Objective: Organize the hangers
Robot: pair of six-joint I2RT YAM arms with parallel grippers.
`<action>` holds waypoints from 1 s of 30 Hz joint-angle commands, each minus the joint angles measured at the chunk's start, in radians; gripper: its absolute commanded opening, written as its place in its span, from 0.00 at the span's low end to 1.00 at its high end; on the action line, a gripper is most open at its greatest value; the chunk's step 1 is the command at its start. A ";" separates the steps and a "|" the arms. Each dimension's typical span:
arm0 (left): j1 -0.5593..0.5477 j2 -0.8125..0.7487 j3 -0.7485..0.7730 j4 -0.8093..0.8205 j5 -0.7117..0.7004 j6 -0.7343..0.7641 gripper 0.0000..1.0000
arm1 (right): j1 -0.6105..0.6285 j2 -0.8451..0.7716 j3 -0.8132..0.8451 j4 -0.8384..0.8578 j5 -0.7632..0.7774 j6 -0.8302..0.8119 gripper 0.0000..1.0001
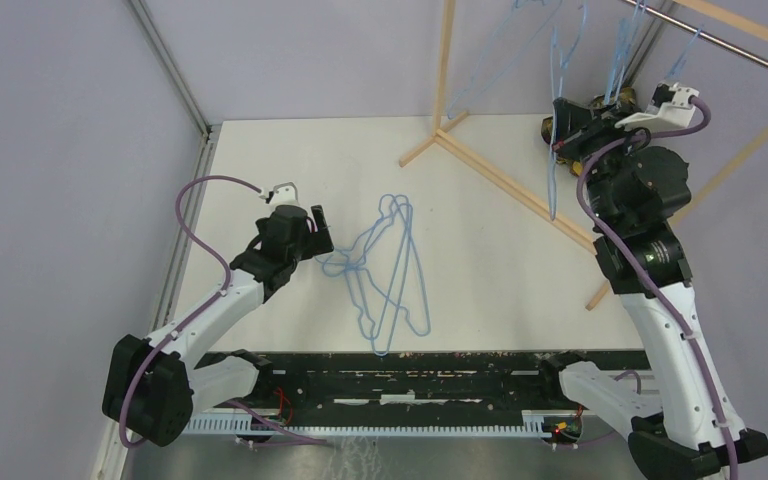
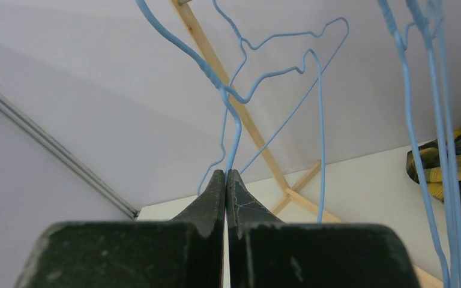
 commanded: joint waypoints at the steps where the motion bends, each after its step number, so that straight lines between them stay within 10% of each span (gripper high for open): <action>1: 0.001 0.000 -0.009 0.060 0.011 -0.020 0.99 | -0.003 -0.045 -0.027 -0.061 -0.062 0.028 0.01; 30: 0.002 0.046 0.012 0.063 0.025 -0.012 0.99 | -0.003 0.141 0.056 0.213 0.171 -0.022 0.01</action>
